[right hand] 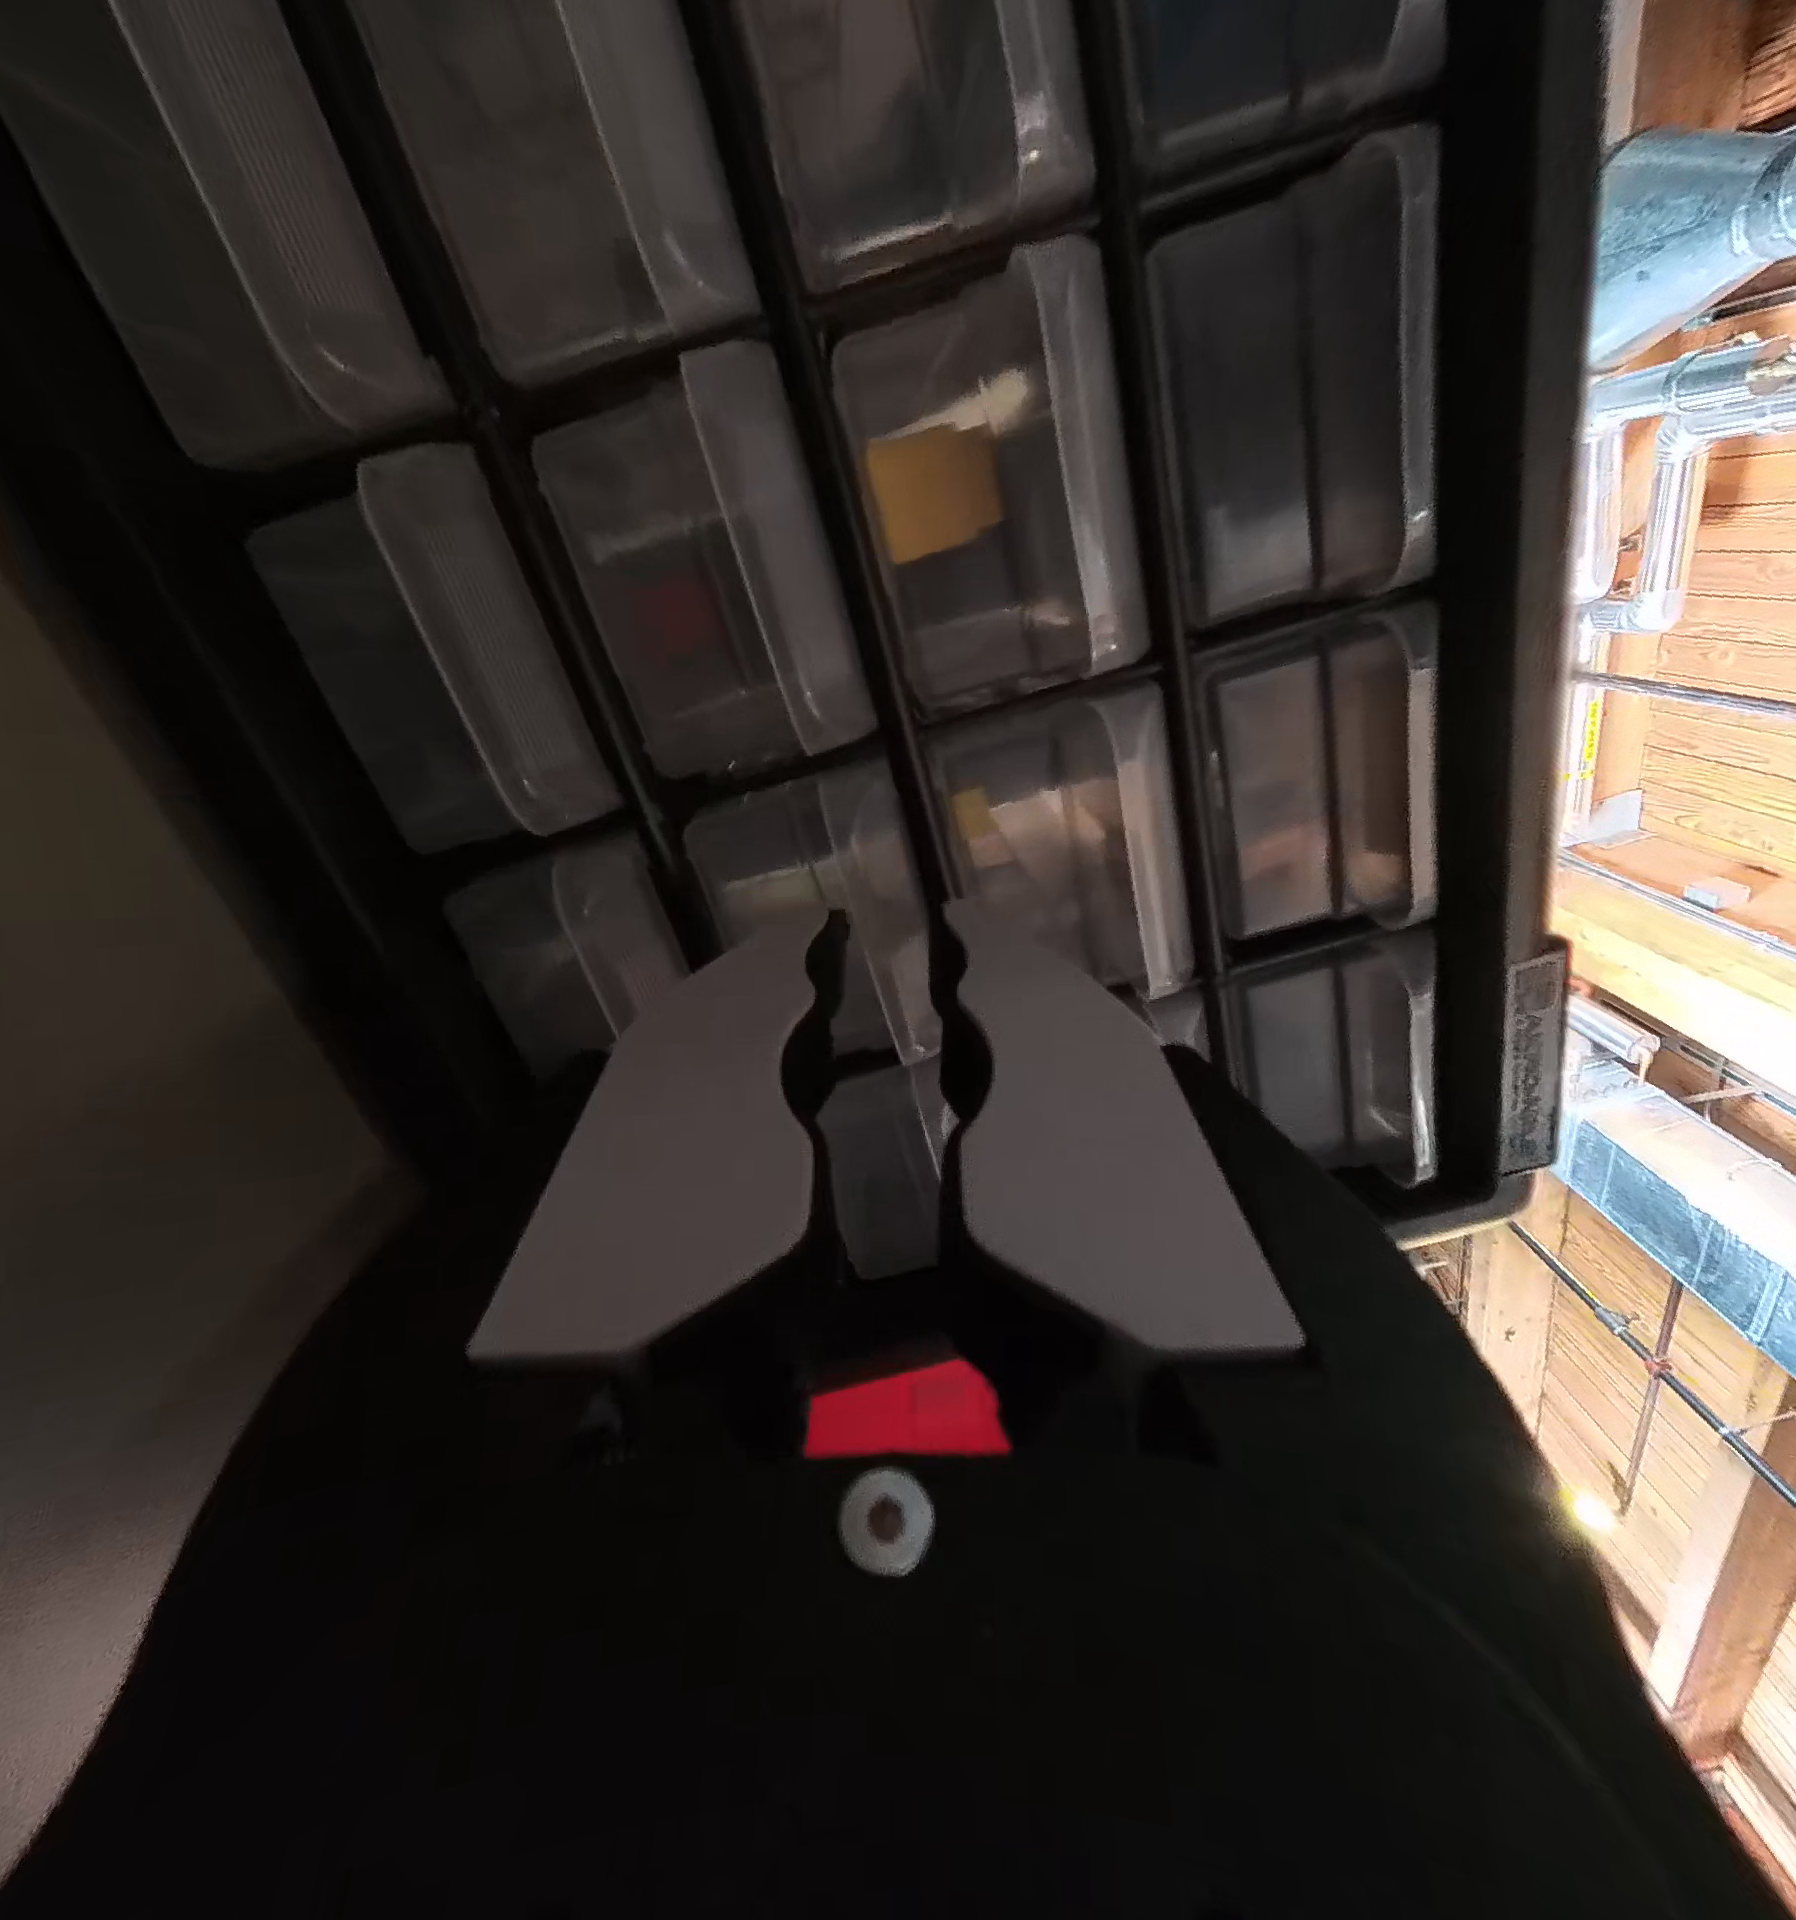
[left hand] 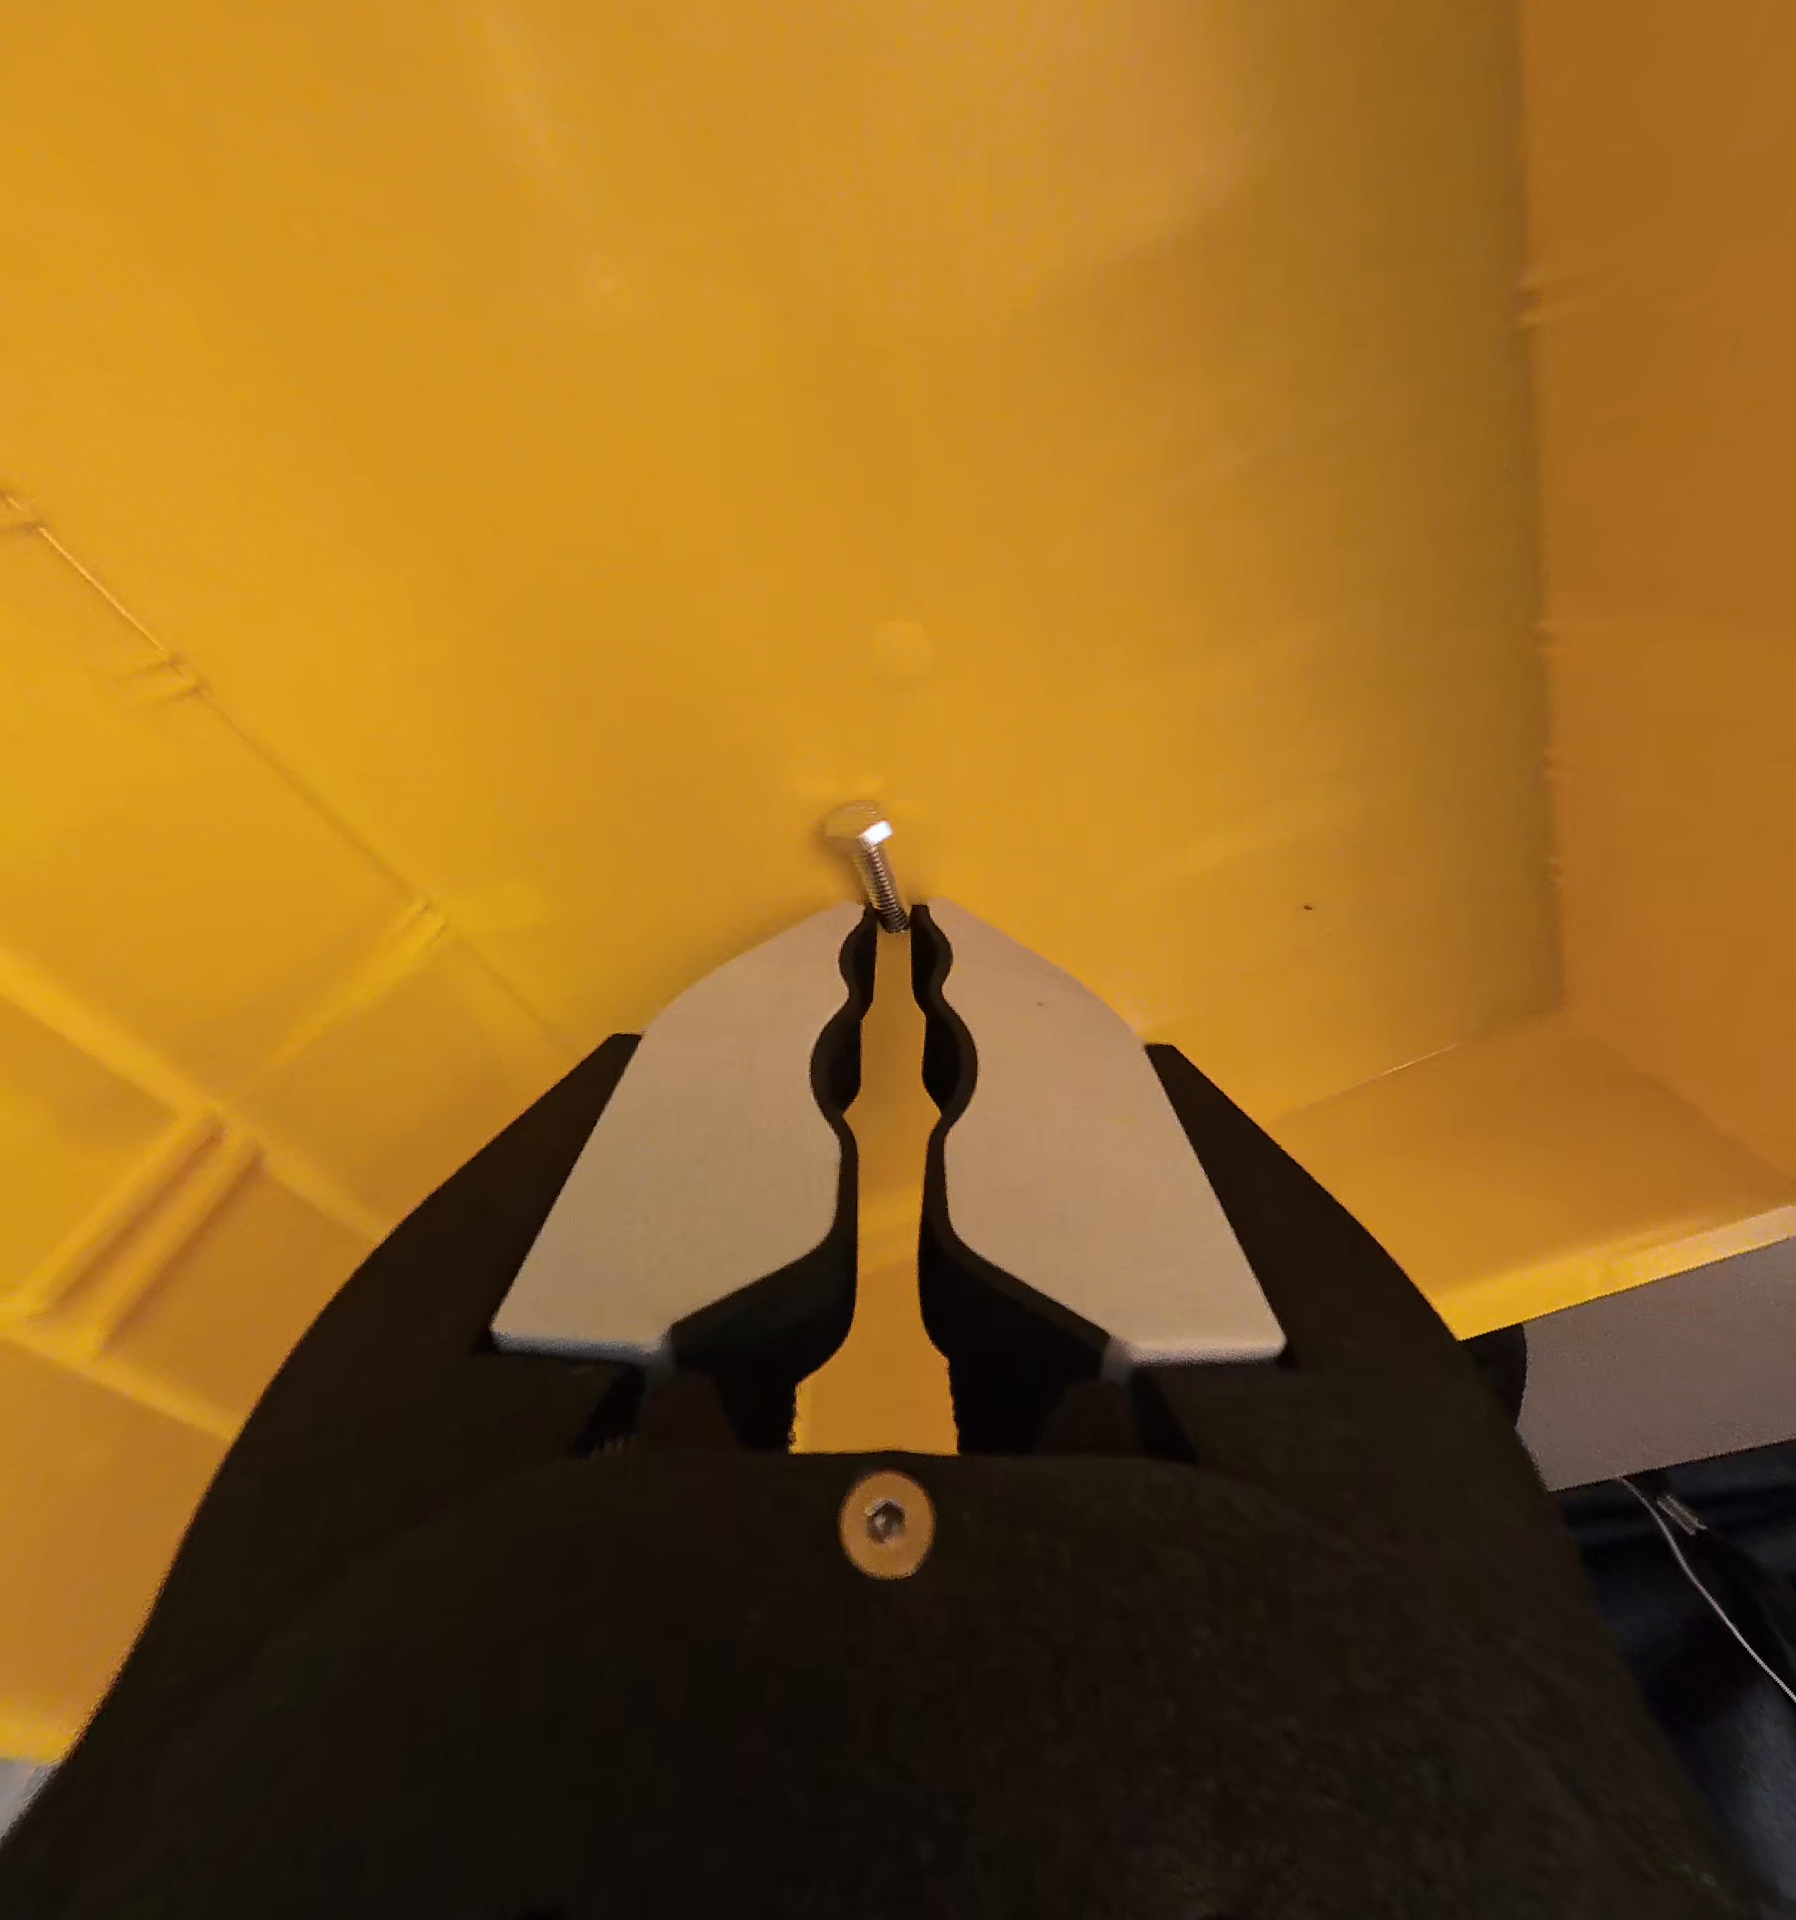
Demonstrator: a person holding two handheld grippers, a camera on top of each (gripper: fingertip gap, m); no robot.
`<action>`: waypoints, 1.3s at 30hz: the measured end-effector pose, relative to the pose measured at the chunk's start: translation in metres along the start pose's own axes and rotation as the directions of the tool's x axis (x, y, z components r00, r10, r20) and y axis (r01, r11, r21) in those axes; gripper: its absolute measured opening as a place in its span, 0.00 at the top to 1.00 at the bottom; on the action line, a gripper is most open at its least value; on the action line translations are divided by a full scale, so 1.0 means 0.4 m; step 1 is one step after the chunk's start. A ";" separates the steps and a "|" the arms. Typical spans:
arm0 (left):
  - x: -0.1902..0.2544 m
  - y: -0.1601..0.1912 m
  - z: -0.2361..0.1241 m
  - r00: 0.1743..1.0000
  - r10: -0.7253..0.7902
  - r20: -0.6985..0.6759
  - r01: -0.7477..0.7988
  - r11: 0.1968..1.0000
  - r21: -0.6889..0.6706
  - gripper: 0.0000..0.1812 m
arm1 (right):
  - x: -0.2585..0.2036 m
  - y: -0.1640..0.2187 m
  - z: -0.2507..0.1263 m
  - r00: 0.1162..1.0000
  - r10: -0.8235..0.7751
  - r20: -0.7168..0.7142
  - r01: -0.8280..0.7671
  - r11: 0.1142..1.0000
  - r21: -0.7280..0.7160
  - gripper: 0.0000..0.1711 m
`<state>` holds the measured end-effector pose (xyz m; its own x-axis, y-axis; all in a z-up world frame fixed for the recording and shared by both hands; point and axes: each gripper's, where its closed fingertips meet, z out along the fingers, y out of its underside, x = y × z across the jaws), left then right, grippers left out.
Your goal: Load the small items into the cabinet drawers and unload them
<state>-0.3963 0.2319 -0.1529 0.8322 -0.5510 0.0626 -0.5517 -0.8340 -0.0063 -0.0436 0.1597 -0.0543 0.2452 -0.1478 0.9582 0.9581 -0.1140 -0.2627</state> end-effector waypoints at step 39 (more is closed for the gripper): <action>0.861 -0.217 -0.203 0.457 0.808 0.372 -0.879 0.475 0.047 0.97 | 0.017 -0.040 -0.191 1.000 0.009 0.025 -0.010 0.998 0.060 0.93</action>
<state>-0.0663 0.1169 -0.0498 -0.0446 -0.9366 -0.3474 -0.9907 0.0862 -0.1052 -0.0687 0.0854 -0.0524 0.2572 -0.1246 0.9583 0.9627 -0.0537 -0.2654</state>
